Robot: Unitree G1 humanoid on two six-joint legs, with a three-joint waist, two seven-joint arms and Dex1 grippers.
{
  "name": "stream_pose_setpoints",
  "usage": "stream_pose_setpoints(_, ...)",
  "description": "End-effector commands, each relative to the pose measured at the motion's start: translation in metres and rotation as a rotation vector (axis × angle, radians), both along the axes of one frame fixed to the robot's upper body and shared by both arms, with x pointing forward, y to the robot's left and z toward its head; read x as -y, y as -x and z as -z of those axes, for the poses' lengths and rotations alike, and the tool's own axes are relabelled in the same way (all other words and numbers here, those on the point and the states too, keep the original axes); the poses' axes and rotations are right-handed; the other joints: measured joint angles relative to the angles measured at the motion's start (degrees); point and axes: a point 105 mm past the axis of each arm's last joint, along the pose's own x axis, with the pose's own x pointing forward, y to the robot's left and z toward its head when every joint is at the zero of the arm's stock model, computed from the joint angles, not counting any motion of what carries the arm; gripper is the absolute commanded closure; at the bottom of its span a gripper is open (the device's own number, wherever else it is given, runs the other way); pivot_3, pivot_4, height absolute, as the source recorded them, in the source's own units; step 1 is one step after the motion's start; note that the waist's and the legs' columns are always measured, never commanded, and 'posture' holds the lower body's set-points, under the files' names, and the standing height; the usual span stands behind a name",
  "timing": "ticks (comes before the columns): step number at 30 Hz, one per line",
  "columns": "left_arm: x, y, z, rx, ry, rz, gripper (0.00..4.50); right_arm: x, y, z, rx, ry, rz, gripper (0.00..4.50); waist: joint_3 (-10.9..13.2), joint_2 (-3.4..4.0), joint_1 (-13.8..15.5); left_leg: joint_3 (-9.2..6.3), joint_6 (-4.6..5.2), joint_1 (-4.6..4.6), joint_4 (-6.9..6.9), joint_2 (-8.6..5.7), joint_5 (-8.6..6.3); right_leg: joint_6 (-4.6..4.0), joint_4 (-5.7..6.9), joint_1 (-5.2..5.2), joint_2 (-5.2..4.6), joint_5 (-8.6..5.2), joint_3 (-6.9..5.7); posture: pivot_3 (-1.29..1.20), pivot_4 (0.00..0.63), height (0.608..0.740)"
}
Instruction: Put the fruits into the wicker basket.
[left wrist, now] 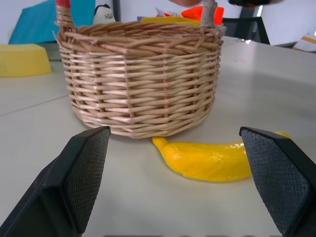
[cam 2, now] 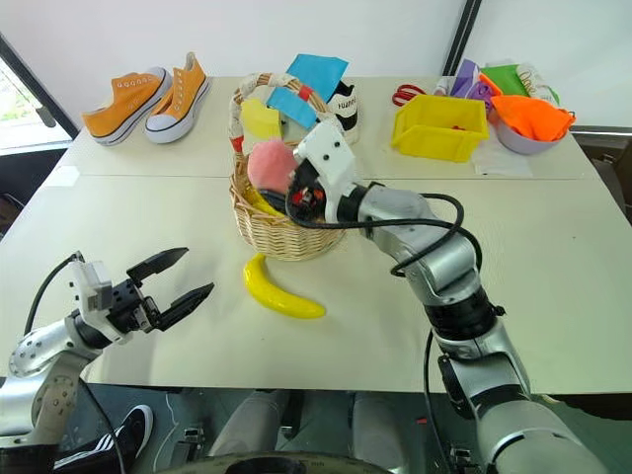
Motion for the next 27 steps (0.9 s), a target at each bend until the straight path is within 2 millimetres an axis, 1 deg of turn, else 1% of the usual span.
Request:
stream_pose_setpoints(1, 0.003, 0.005, -0.009, 0.051, -0.012, 0.000, 0.00, -0.008, 0.001, -0.012, 0.083, -0.011, -0.014, 1.11, 0.00, 0.00, -0.09, 0.00, 0.00, 0.00, 0.00, 0.00, 0.00, 0.01, 0.01, 0.00, 0.00, 0.00, 0.00, 0.00, 0.150, 0.740)
stream_pose_setpoints(3, 0.004, 0.006, -0.008, 0.049, -0.008, -0.002, 0.00, -0.010, 0.000, -0.009, 0.079, -0.007, -0.013, 1.11, 0.00, 0.00, -0.16, 0.00, -0.01, 0.01, 0.00, 0.01, 0.00, 0.01, 0.05, -0.01, 0.01, 0.01, 0.01, 0.00, 0.150, 0.740)
stream_pose_setpoints(5, 0.006, 0.006, -0.008, 0.049, -0.009, 0.002, 0.00, -0.009, -0.002, -0.006, 0.075, 0.003, 0.001, 0.36, 0.00, 0.00, -0.11, 0.00, -0.01, 0.02, 0.00, 0.01, 0.00, 0.01, 0.08, -0.02, 0.01, 0.00, 0.01, 0.00, 0.150, 0.740)
stream_pose_setpoints(6, 0.007, 0.007, -0.008, 0.049, -0.009, 0.004, 0.00, -0.009, -0.001, -0.006, 0.072, 0.004, -0.003, 0.09, 0.00, 0.01, -0.09, 0.00, -0.04, 0.03, 0.01, 0.01, -0.02, 0.00, 0.10, -0.02, 0.02, 0.00, 0.01, 0.00, 0.150, 0.740)
stream_pose_setpoints(7, 0.008, 0.007, -0.008, 0.049, -0.009, 0.008, 0.00, -0.008, 0.000, -0.006, 0.070, 0.001, -0.005, 0.02, 0.00, 0.01, -0.09, 0.00, -0.09, 0.03, 0.01, 0.01, -0.04, 0.00, 0.10, -0.02, 0.02, 0.00, 0.01, 0.00, 0.150, 0.740)
stream_pose_setpoints(11, 0.010, 0.008, -0.008, 0.038, -0.003, 0.031, 0.00, 0.001, 0.005, -0.014, 0.066, -0.050, -0.015, 0.02, 0.00, 0.01, -0.07, 0.00, -0.11, 0.03, 0.01, 0.01, -0.05, 0.00, 0.11, -0.02, 0.02, 0.00, 0.01, 0.00, 0.150, 0.740)
stream_pose_setpoints(14, 0.010, 0.008, -0.007, 0.020, -0.005, 0.048, 0.00, 0.009, 0.008, -0.015, 0.084, -0.042, -0.009, 0.02, 0.00, 0.01, -0.04, 0.00, -0.11, 0.03, 0.01, 0.01, -0.05, 0.00, 0.13, -0.02, 0.02, 0.00, 0.01, 0.00, 0.150, 0.740)
stream_pose_setpoints(17, 0.012, 0.007, -0.007, 0.006, -0.002, 0.061, 0.00, 0.024, 0.017, -0.016, 0.081, -0.061, -0.037, 0.02, 0.00, 0.01, 0.01, 0.00, -0.11, 0.03, 0.01, 0.01, -0.05, 0.00, 0.13, -0.02, 0.01, 0.00, 0.02, 0.00, 0.150, 0.740)
stream_pose_setpoints(19, 0.019, 0.009, -0.006, -0.020, 0.010, 0.095, 0.00, 0.039, 0.032, -0.009, 0.055, -0.050, -0.109, 0.02, 0.00, 0.01, 0.27, 0.00, -0.11, 0.03, 0.02, 0.01, -0.05, 0.00, 0.11, 0.00, 0.00, 0.00, 0.02, 0.00, 0.150, 0.740)
stream_pose_setpoints(21, 0.024, 0.009, -0.007, -0.030, 0.018, 0.111, 0.00, 0.050, 0.043, -0.002, 0.033, -0.026, -0.147, 0.02, 0.00, 0.00, 0.32, 0.00, -0.09, 0.02, 0.02, 0.00, -0.06, 0.00, 0.03, 0.07, -0.02, 0.00, -0.01, 0.00, 0.150, 0.740)
stream_pose_setpoints(24, 0.025, 0.006, -0.011, -0.018, 0.016, 0.109, 0.00, 0.068, 0.051, 0.010, -0.008, 0.006, -0.149, 0.02, 0.00, 0.01, 0.07, 0.00, -0.09, 0.03, 0.04, 0.00, -0.07, -0.03, 0.00, 0.13, -0.03, -0.02, 0.00, 0.00, 0.150, 0.740)
stream_pose_setpoints(27, 0.023, 0.003, -0.010, -0.016, 0.010, 0.105, 0.00, 0.074, 0.058, 0.015, -0.046, -0.013, -0.160, 0.02, 0.00, 0.02, -0.22, 0.00, -0.09, 0.06, 0.04, 0.09, -0.07, -0.19, 0.01, 0.14, 0.02, -0.06, 0.00, 0.00, 0.150, 0.740)
